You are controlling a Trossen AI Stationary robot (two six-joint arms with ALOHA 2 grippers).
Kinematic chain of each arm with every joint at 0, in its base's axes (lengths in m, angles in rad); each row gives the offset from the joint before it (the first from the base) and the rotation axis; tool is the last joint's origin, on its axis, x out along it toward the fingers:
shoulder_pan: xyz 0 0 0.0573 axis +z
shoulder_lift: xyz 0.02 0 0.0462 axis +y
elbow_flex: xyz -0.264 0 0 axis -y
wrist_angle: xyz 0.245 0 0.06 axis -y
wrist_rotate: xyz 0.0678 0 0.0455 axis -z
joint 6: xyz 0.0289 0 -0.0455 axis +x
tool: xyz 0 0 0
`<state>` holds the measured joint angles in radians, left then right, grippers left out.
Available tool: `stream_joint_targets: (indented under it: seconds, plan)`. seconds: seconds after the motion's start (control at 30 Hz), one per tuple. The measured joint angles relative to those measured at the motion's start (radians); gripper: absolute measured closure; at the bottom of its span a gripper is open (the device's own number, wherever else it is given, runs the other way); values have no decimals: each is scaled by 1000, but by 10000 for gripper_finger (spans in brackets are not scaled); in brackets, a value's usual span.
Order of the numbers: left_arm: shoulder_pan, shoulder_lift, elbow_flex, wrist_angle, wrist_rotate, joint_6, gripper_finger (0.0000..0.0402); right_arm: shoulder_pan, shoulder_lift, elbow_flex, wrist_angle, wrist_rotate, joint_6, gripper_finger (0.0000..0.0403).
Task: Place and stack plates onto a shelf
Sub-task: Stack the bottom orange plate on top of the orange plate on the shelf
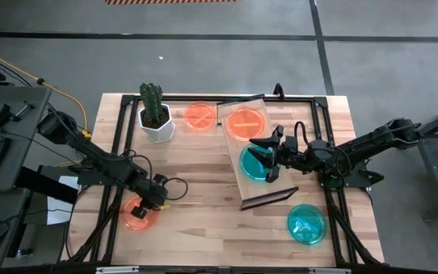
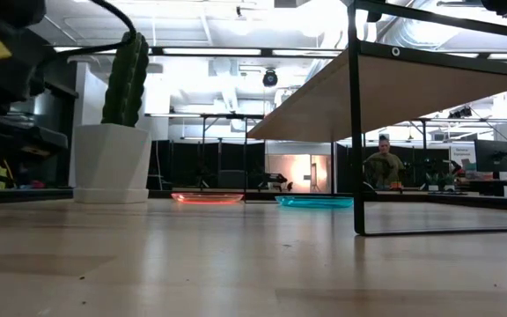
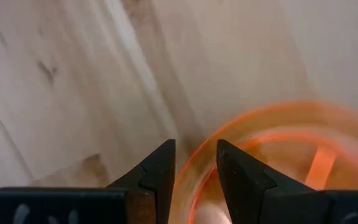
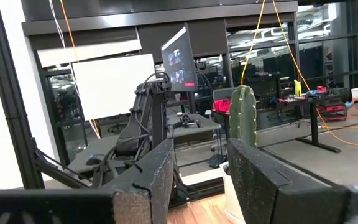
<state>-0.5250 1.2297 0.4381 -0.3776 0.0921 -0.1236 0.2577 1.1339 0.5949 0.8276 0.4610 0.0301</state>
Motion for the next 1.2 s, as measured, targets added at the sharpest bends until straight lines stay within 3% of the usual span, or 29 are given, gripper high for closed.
stream_joint_targets:
  seconds: [0.43,0.67,0.77,1.1,1.2]
  plan:
    - [0,2,1,-37,-3,-38,301,-2,0,0,-8,0,18,263]
    - [4,1,4,-73,6,-79,390,-2,0,0,-7,0,17,263]
    - [19,-1,21,-88,11,-92,393,-2,0,0,-7,0,17,263]
    - [110,-127,238,-254,3,-47,401,-3,0,0,-9,0,17,263]
    - [157,-203,284,-239,-65,-67,401,-3,0,0,-11,0,21,263]
